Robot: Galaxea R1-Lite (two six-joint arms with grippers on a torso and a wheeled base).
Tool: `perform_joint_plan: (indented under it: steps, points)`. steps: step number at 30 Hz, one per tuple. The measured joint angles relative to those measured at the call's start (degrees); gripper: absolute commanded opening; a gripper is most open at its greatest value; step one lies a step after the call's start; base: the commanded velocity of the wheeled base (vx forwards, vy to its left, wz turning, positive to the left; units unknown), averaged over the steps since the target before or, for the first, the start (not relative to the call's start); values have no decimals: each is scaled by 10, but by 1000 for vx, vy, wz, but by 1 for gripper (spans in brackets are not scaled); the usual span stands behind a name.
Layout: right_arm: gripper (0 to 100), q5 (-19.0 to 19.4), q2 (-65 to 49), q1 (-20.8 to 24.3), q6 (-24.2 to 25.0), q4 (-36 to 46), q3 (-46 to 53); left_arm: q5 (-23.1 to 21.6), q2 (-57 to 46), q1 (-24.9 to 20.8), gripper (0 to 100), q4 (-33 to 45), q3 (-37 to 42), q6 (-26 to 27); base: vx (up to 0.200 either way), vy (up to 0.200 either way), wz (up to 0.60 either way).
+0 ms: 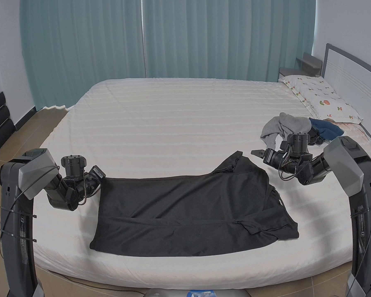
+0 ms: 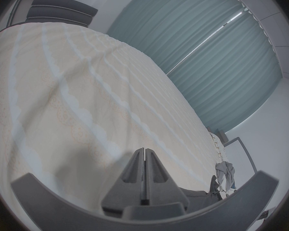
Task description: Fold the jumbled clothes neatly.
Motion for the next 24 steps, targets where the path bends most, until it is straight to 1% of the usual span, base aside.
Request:
perform_joint_plan:
  steps: [5, 8, 11, 21, 22, 24]
  points:
    - [100, -10, 46, 7, -5, 24, -77, 0, 0, 0, 0, 0, 1, -1, 0, 0, 0]
    - [100, -23, 71, 11, -7, 45, -115, 0, 0, 0, 0, 0, 2, -1, 0, 0, 0]
    - [100, -27, 90, 14, -7, 53, -143, 0, 0, -1, 0, 0, 2, -2, 0, 0, 0]
    - [100, -35, 116, 12, -5, 67, -168, 0, 0, -1, 0, 0, 2, -2, 0, 0, 0]
    - [0, -36, 118, 11, -5, 67, -168, 0, 0, -1, 0, 1, 2, -2, 0, 0, 0]
    - [0, -37, 120, 11, -5, 68, -167, 0, 0, -1, 0, 2, 2, -2, 0, 0, 0]
